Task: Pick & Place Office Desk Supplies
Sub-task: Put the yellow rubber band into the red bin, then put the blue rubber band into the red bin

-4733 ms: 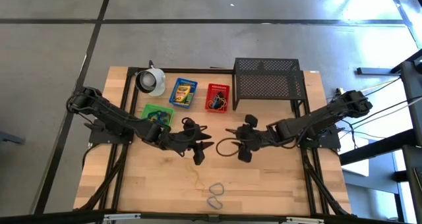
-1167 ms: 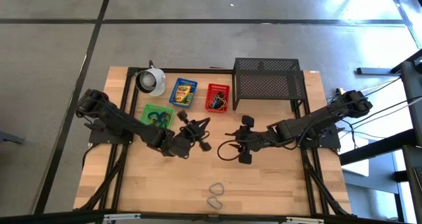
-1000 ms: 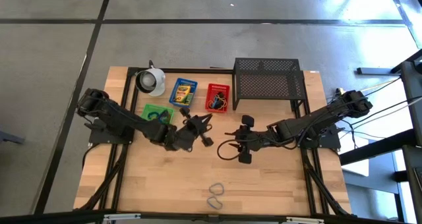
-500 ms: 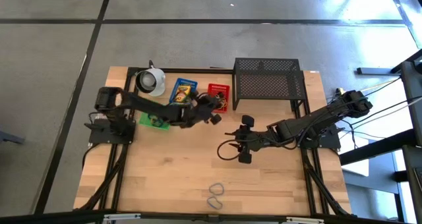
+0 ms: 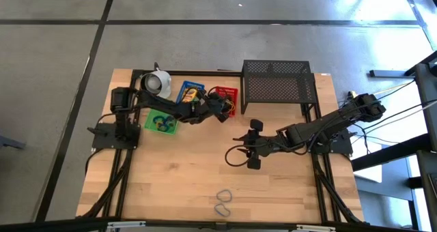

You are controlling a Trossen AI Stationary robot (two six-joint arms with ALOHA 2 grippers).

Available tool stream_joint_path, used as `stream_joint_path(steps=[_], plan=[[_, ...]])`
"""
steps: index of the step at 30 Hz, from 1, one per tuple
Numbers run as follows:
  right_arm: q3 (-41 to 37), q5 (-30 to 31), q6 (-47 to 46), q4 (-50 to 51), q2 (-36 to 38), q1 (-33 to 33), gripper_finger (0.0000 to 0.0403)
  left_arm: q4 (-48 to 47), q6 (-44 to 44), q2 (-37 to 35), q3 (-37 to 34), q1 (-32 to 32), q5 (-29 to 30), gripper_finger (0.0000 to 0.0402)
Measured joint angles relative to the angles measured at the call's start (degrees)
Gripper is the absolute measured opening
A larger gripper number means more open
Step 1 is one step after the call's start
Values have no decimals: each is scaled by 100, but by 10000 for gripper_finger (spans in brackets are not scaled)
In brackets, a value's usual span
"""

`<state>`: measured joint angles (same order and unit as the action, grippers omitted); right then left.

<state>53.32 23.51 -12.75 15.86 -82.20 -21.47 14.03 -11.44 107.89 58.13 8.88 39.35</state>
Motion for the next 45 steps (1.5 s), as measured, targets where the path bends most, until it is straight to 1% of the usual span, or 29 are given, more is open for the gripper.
stream_joint_path(steps=[4,10,13,16,19,22,27,31,33,36,39,42,45], plan=[[0,-5,0,0,-1,0,190,-52,3,-1,0,-15,-10,37],[0,-42,-5,2,-1,-1,190,-115,9,-7,0,-30,-57,105],[0,-42,-7,2,-1,0,190,-134,51,-131,-2,-78,-57,132],[0,-45,-7,2,-1,0,190,-228,274,-376,-2,-174,-59,149],[0,-59,-9,12,-1,0,190,-431,341,-702,-2,-344,-110,155],[0,-106,-13,19,-1,0,190,-759,274,-1066,0,-602,-412,156],[0,-513,-24,-121,-45,-2,190,-1620,-202,-1674,0,-1212,-1013,150],[0,-517,-24,-433,-277,-11,190,-2201,-549,-1954,-1,-1820,-1789,149],[0,-594,-25,-595,-447,-11,190,-2335,-726,-2019,0,-2133,-2106,150],[2,-1089,-91,-960,-792,-23,190,-2601,-1005,-2079,0,-2585,-2253,152],[2,-1767,155,-1454,-1255,-33,190,-2703,-1190,-2082,0,-2977,-2134,151],[2,-2450,969,-1880,-1772,-31,190,-2729,-1238,-2082,-2,-3295,-1878,149],[2,-2984,1907,-2132,-2291,-39,190,-2788,-1423,-2082,-2,-3517,-1517,148]])
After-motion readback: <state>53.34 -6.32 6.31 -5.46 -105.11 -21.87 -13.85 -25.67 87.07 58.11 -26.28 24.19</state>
